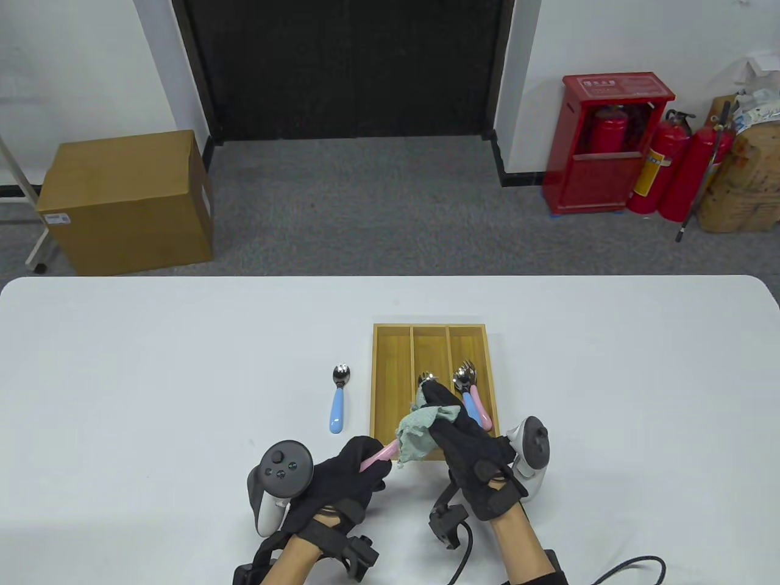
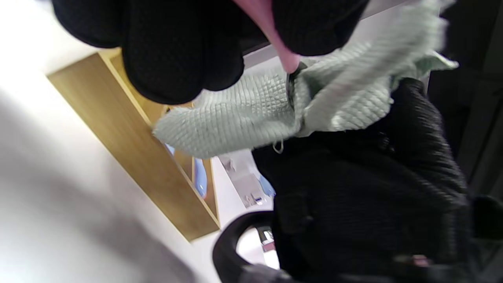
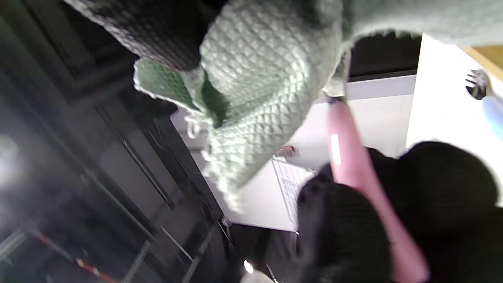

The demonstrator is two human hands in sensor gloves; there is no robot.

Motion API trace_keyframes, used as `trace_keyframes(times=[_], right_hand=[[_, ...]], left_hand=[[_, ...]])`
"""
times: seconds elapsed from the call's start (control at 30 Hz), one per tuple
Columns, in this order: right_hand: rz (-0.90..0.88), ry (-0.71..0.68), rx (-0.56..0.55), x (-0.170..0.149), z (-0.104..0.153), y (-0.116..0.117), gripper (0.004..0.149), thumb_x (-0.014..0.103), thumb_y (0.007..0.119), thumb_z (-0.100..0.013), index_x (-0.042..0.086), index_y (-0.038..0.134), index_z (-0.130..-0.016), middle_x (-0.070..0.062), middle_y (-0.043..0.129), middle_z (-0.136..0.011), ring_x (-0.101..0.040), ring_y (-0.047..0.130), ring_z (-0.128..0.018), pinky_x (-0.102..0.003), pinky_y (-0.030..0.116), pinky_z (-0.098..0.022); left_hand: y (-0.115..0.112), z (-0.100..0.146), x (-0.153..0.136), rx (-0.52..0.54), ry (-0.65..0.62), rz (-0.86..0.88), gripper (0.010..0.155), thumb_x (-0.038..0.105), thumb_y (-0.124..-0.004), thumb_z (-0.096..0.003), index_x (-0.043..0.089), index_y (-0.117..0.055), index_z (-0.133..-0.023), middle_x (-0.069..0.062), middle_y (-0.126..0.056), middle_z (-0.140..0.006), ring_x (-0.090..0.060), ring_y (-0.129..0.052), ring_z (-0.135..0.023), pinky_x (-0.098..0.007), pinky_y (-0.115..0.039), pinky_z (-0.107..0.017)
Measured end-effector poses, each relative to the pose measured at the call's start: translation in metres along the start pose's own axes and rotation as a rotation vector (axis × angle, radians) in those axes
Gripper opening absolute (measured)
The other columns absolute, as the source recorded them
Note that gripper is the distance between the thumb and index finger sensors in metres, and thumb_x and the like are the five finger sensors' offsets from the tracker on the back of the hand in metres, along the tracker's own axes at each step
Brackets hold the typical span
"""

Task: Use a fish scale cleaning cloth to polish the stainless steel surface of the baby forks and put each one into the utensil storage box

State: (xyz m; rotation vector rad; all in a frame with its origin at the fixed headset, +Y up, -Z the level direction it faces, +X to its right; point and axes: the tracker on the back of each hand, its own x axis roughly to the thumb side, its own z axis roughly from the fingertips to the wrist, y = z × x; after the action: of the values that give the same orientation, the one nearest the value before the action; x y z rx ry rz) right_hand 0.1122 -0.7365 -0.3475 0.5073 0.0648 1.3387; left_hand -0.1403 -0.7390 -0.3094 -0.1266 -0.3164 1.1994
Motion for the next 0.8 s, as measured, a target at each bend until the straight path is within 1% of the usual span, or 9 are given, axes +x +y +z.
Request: trace_keyframes(times=[0.07,0.13,0.23,0.33,0.43,0.53,0.63,0.73,0.8], right_hand=[[0.026,0.031,0.045,0.001,0.000,0.002,0.042,0.029,0.081,-0.047,0.023,0.079,-0.089,-0.023,0.047,-0.109,-0.054,0.067,-0.087,-0.068,0.061,-0.058],[0.047,0.041,0.062,0.002,-0.001,0.002,0.049,0.019,0.081,-0.044,0.022,0.076,-0.093,-0.028,0.052,-0.106,-0.054,0.074,-0.082,-0.065,0.068,-0.055],[0.096,0.080,0.125,0.003,-0.002,0.001,0.060,0.012,0.082,-0.042,0.020,0.065,-0.099,-0.030,0.055,-0.103,-0.053,0.077,-0.080,-0.063,0.072,-0.054],[0.201,0.122,0.180,0.005,-0.003,0.000,0.063,0.010,0.083,-0.040,0.018,0.063,-0.100,-0.028,0.062,-0.100,-0.051,0.083,-0.076,-0.062,0.076,-0.051],[0.284,0.119,0.189,0.008,-0.004,-0.002,0.057,0.009,0.086,-0.037,0.015,0.075,-0.092,-0.026,0.081,-0.088,-0.044,0.097,-0.060,-0.059,0.084,-0.039],[0.364,0.093,0.174,0.015,-0.005,0.001,0.050,0.010,0.088,-0.033,0.012,0.085,-0.083,-0.025,0.093,-0.075,-0.040,0.103,-0.045,-0.057,0.086,-0.030],[0.506,0.036,0.139,0.022,-0.005,0.005,0.048,0.013,0.089,-0.029,0.011,0.090,-0.076,-0.024,0.099,-0.065,-0.035,0.107,-0.033,-0.053,0.087,-0.023],[0.592,-0.024,0.099,0.028,-0.005,0.009,0.047,0.015,0.090,-0.026,0.010,0.093,-0.073,-0.021,0.103,-0.059,-0.033,0.108,-0.026,-0.051,0.088,-0.019],[0.636,-0.063,0.051,0.031,-0.005,0.010,0.047,0.018,0.091,-0.025,0.009,0.095,-0.071,-0.022,0.106,-0.054,-0.031,0.110,-0.021,-0.049,0.089,-0.016]], left_hand=[[0.000,0.000,-0.001,-0.018,-0.004,0.012,0.048,0.039,-0.079,-0.0481,0.018,-0.075,-0.090,-0.013,-0.091,-0.080,-0.027,-0.100,-0.057,-0.058,-0.073,-0.056],[-0.001,0.000,-0.001,-0.034,-0.012,0.014,0.047,0.039,-0.079,-0.0476,0.018,-0.076,-0.090,-0.013,-0.091,-0.080,-0.027,-0.101,-0.056,-0.058,-0.073,-0.057],[-0.001,0.000,0.001,-0.051,-0.028,0.011,0.048,0.038,-0.079,-0.0471,0.017,-0.076,-0.090,-0.013,-0.091,-0.079,-0.027,-0.100,-0.056,-0.058,-0.073,-0.057],[-0.001,0.000,0.003,-0.059,-0.049,-0.063,0.048,0.037,-0.080,-0.0463,0.016,-0.077,-0.089,-0.014,-0.091,-0.078,-0.026,-0.100,-0.054,-0.058,-0.073,-0.057],[-0.001,-0.001,0.005,-0.093,-0.079,-0.133,0.048,0.037,-0.080,-0.0460,0.017,-0.077,-0.089,-0.013,-0.092,-0.077,-0.026,-0.101,-0.053,-0.058,-0.073,-0.057],[-0.001,0.001,0.010,-0.105,-0.103,-0.183,0.047,0.037,-0.081,-0.0458,0.018,-0.078,-0.089,-0.013,-0.093,-0.076,-0.026,-0.101,-0.052,-0.058,-0.073,-0.056],[-0.002,0.001,0.013,-0.120,-0.116,-0.239,0.047,0.037,-0.080,-0.0460,0.018,-0.078,-0.089,-0.012,-0.093,-0.075,-0.025,-0.101,-0.050,-0.058,-0.074,-0.056],[-0.002,0.001,0.012,-0.111,-0.117,-0.222,0.047,0.038,-0.080,-0.0463,0.018,-0.079,-0.089,-0.012,-0.094,-0.074,-0.025,-0.100,-0.049,-0.058,-0.074,-0.055],[-0.001,0.001,0.011,-0.107,-0.113,-0.213,0.047,0.039,-0.079,-0.0466,0.019,-0.079,-0.089,-0.012,-0.093,-0.074,-0.025,-0.100,-0.048,-0.058,-0.074,-0.055]])
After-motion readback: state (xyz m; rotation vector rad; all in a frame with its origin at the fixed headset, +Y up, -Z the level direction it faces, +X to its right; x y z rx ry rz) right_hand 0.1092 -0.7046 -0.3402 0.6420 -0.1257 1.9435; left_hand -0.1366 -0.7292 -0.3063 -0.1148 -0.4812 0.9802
